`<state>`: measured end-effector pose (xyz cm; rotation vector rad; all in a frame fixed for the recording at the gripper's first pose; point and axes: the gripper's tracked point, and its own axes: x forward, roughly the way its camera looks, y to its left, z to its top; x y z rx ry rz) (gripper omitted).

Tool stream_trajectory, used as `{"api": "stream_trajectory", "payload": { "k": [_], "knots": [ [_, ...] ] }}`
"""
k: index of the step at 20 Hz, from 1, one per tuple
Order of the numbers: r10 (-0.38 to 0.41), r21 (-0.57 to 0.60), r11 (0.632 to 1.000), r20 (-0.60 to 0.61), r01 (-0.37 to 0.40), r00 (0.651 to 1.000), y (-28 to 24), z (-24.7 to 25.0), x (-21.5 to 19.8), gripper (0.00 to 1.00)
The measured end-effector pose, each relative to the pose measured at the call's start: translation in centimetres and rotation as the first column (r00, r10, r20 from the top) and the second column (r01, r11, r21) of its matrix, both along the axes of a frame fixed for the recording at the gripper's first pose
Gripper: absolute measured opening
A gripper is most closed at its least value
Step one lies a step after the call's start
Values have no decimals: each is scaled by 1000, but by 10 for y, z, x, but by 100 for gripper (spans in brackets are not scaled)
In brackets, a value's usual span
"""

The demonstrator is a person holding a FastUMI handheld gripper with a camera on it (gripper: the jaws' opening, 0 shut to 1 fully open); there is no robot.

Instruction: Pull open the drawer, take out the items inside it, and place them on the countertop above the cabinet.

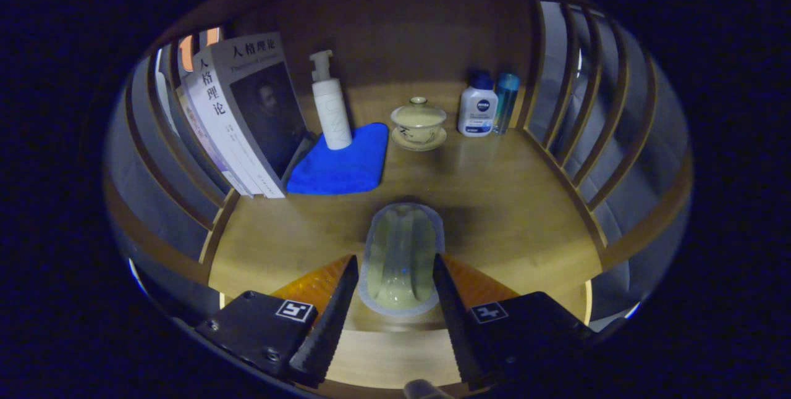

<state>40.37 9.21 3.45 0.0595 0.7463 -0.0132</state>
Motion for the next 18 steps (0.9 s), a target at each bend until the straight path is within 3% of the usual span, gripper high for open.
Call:
{"api": "stream_trajectory", "payload": {
  "k": [7,12,13,16,18],
  "knots": [
    [35,-63,998,163,-25,986,-14,17,-52,78],
    [66,-74,996,284,-47,956,-12,16,-103,78],
    [75,-69,996,304,-56,950,-8,15,-116,79],
    [123,-46,992,353,-114,927,12,17,-158,99],
    [144,-51,990,415,-135,898,20,29,-182,99]
  ]
}}
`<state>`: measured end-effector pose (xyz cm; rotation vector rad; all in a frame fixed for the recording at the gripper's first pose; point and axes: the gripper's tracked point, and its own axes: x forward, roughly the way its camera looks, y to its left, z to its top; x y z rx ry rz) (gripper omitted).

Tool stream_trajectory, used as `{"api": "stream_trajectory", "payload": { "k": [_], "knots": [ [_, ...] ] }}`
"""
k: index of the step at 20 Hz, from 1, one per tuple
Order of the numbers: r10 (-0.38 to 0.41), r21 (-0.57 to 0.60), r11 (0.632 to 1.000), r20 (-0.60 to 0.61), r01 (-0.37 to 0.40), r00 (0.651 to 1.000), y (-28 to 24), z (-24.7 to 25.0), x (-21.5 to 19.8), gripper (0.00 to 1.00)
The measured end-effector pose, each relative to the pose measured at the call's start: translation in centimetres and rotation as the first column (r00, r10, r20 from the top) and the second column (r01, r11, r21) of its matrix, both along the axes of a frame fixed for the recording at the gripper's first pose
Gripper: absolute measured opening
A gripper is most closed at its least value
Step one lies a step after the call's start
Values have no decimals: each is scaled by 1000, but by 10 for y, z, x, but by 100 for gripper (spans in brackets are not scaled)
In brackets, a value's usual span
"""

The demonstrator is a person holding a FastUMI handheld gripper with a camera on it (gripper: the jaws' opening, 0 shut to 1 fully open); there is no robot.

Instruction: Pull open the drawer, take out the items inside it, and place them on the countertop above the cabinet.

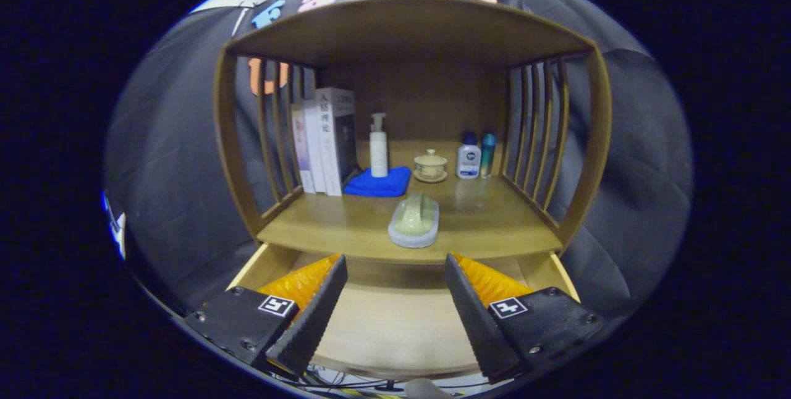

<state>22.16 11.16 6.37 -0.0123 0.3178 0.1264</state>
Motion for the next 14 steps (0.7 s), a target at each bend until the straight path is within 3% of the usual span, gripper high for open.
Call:
{"api": "stream_trajectory", "payload": {
  "k": [7,14],
  "knots": [
    [24,31,999,203,-31,979,10,42,-85,99],
    [-61,82,996,255,41,965,-24,3,-141,100]
  ]
}}
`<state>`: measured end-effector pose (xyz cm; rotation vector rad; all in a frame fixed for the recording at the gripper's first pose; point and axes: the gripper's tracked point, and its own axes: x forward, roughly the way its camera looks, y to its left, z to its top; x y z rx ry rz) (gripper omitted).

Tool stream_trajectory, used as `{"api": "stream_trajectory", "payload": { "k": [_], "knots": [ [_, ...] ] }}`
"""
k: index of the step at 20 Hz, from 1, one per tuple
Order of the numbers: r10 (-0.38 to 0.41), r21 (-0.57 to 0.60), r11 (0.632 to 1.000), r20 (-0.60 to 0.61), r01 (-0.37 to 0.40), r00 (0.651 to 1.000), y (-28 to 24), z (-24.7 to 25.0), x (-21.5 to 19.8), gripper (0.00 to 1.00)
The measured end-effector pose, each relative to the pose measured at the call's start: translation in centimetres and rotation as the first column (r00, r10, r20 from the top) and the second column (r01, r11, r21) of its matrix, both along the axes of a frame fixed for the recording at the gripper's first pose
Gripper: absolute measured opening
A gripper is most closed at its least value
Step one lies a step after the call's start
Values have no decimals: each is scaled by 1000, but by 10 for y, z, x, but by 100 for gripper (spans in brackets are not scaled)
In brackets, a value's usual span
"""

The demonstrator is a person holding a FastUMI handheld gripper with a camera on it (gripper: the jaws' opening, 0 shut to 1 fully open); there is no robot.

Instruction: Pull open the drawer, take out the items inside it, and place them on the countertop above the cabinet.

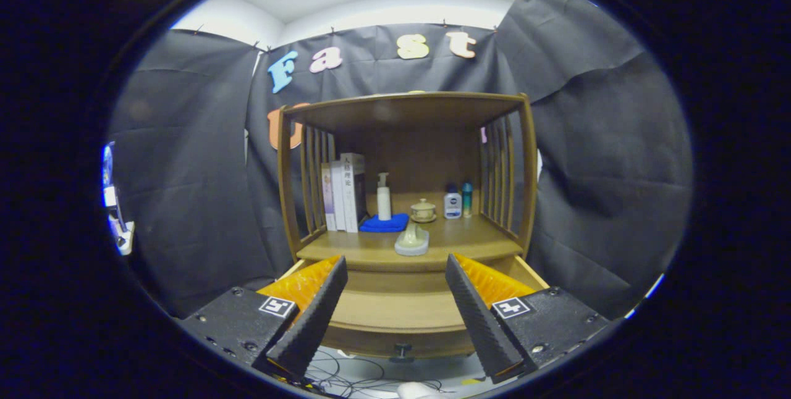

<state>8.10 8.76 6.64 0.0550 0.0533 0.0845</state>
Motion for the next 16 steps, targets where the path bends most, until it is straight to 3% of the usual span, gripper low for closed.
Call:
{"api": "stream_trajectory", "payload": {
  "k": [5,11,16],
  "knots": [
    [-52,0,999,-47,52,998,-22,-60,-19,100],
    [-48,-19,999,-99,46,994,-18,-123,-24,99],
    [-31,-15,999,-131,29,991,-6,-154,-3,99]
  ]
}}
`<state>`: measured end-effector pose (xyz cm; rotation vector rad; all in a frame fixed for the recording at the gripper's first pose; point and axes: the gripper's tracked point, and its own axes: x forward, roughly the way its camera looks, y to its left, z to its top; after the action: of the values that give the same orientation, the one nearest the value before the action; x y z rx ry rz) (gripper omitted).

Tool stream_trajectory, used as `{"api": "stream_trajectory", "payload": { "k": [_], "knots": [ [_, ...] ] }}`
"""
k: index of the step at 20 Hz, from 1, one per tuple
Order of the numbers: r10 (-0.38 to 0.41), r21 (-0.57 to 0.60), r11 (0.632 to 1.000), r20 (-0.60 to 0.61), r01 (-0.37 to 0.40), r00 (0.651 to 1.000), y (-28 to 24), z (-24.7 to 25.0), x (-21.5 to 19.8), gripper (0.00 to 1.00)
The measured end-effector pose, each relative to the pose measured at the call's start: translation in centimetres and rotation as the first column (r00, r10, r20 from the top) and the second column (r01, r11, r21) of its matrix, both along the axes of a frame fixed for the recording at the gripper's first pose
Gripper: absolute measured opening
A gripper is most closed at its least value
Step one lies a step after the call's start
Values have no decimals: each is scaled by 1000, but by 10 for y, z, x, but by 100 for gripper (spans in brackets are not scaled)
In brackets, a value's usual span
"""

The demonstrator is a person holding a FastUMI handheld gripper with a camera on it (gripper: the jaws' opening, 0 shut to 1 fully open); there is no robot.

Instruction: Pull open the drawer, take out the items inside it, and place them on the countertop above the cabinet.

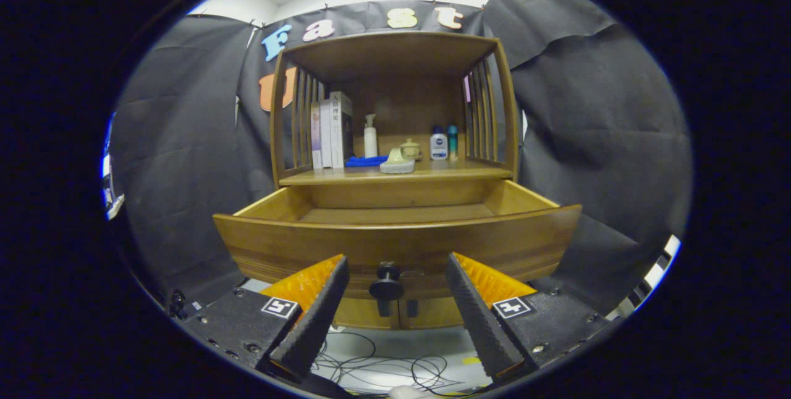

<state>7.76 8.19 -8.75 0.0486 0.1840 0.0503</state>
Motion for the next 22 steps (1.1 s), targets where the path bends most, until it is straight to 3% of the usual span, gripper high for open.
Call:
{"api": "stream_trajectory", "payload": {
  "k": [11,22],
  "knots": [
    [-30,-5,1000,-24,30,999,5,-25,52,100],
    [-35,-28,999,-4,34,999,5,-26,66,98]
  ]
}}
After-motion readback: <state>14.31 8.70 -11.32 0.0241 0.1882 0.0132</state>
